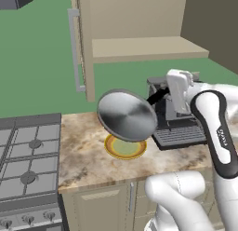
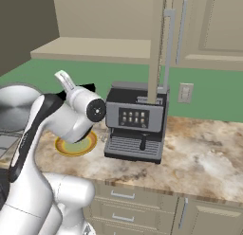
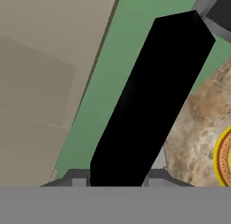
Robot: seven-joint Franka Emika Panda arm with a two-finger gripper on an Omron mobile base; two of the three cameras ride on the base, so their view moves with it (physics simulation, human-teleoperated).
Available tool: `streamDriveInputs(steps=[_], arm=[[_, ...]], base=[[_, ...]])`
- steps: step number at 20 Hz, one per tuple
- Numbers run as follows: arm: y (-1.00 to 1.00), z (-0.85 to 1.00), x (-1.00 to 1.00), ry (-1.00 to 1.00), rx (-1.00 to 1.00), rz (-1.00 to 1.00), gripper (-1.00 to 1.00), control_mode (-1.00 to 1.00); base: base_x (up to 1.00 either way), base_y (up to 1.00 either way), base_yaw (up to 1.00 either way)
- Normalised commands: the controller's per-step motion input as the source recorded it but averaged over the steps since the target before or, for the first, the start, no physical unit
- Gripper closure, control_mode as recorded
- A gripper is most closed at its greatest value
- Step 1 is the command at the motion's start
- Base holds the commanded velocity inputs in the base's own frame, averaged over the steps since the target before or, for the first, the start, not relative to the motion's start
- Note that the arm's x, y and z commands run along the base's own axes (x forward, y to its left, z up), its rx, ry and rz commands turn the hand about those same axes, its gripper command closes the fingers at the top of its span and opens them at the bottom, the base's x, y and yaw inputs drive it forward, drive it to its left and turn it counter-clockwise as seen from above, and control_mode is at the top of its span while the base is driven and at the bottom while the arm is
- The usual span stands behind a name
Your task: Pick the pan from the cabinet and place it on the stove. Then turn on the stove burner for the pan.
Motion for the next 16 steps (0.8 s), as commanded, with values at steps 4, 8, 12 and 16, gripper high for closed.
streamDriveInputs(steps=[4, 8, 12, 16], arm=[[0.63, -0.37, -0.01, 0.05, -0.05, 0.08, 1.00, -1.00], [0.57, -0.27, 0.00, 0.05, -0.04, 0.07, 1.00, -1.00], [0.38, -0.24, 0.00, 0.03, -0.01, 0.08, 1.00, -1.00], [0.25, -0.23, 0.00, 0.00, 0.00, 0.08, 1.00, -1.00]], base=[[0.00, 0.00, 0.00], [0.00, 0.00, 0.00], [0.00, 0.00, 0.00], [0.00, 0.00, 0.00]])
